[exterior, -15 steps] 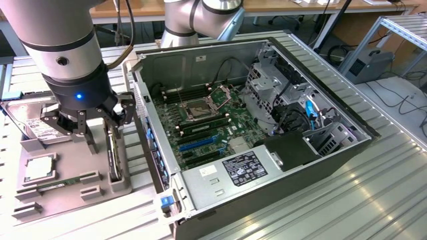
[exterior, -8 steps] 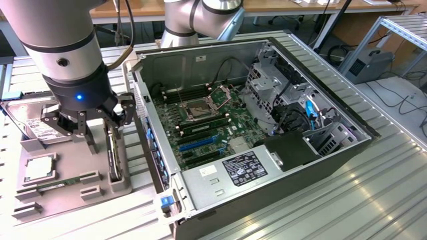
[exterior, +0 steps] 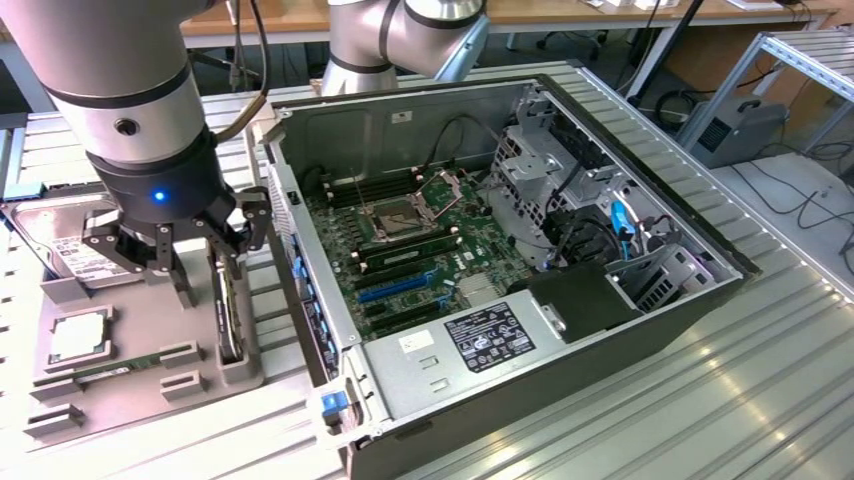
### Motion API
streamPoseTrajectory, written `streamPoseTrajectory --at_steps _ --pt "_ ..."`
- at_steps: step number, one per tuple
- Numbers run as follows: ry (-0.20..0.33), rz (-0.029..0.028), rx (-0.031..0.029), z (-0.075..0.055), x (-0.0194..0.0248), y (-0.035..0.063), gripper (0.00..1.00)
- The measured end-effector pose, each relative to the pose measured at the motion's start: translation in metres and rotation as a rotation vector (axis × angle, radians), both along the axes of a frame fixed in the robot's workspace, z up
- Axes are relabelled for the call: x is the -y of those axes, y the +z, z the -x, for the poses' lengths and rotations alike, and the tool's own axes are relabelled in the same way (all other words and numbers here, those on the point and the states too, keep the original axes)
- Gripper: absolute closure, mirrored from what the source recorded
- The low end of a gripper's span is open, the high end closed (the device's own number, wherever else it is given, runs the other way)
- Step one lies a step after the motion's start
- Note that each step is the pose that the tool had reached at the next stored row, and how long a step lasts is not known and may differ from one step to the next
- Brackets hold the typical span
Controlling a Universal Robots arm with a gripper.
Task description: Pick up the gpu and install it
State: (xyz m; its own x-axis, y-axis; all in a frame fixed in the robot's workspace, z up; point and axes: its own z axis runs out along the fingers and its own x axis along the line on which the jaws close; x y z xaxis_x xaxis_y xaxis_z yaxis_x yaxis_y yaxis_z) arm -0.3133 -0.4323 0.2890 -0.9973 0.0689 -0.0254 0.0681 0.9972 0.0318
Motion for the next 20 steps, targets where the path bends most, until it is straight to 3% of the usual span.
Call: streamPoseTrajectory --at_steps 14,20 --pt "0.000 0.0000 0.0001 0.0000 0.0000 -0.0055 0.46" --pt "0.000 -0.0001 0.0001 0.0000 -0.0021 -0.0102 0.46"
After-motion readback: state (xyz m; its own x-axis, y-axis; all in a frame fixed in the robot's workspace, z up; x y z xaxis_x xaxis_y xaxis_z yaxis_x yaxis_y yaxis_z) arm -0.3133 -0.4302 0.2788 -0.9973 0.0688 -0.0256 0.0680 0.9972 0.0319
